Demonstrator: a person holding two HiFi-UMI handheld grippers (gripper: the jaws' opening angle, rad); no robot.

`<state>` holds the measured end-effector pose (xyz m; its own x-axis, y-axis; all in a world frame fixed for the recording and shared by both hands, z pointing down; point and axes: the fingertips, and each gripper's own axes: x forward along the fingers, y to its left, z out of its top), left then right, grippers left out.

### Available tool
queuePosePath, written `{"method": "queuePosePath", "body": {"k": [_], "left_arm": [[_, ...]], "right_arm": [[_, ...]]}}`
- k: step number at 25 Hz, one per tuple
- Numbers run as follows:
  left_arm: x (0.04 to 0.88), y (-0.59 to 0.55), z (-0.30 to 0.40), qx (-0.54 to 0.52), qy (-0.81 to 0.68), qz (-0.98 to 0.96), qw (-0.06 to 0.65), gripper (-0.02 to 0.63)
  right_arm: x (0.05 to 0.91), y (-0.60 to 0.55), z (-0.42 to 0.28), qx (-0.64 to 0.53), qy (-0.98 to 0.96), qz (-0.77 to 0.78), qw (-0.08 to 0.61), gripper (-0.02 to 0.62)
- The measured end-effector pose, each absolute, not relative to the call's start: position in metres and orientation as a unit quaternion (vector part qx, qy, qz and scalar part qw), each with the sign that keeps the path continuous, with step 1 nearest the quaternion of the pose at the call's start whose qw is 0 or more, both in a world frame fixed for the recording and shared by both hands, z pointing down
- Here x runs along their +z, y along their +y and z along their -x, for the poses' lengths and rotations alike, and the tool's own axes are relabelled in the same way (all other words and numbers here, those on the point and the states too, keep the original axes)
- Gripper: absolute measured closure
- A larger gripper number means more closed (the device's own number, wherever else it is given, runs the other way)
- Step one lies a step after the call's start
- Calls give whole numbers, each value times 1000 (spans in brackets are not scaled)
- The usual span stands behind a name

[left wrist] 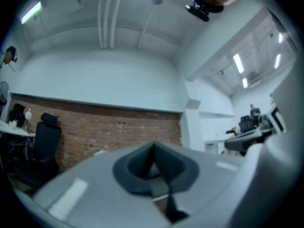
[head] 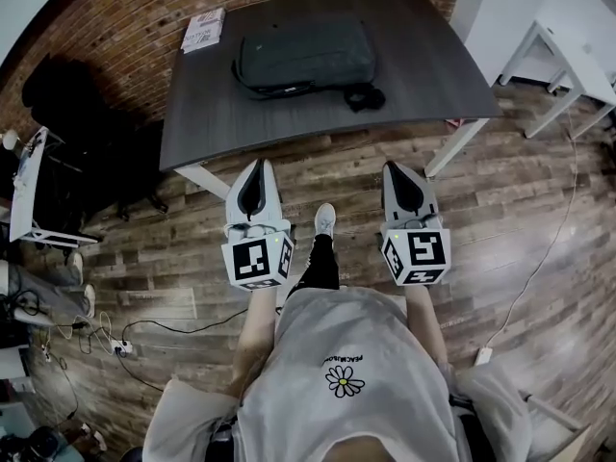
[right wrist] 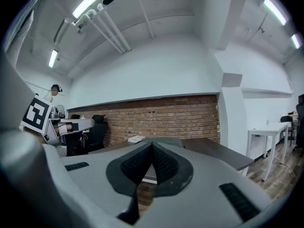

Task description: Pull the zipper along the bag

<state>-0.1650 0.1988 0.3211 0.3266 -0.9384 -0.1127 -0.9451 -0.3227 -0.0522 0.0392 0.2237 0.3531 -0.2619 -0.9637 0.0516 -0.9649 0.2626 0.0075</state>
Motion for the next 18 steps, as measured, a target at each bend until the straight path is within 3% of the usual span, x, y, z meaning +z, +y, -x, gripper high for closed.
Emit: {"method": "queuePosePath", "body": {"k": [18], "left_arm": [[319, -28, 207, 31, 601, 797, 48, 606]], "right_arm": [[344, -11, -1, 3, -809, -584, 67, 595]]}}
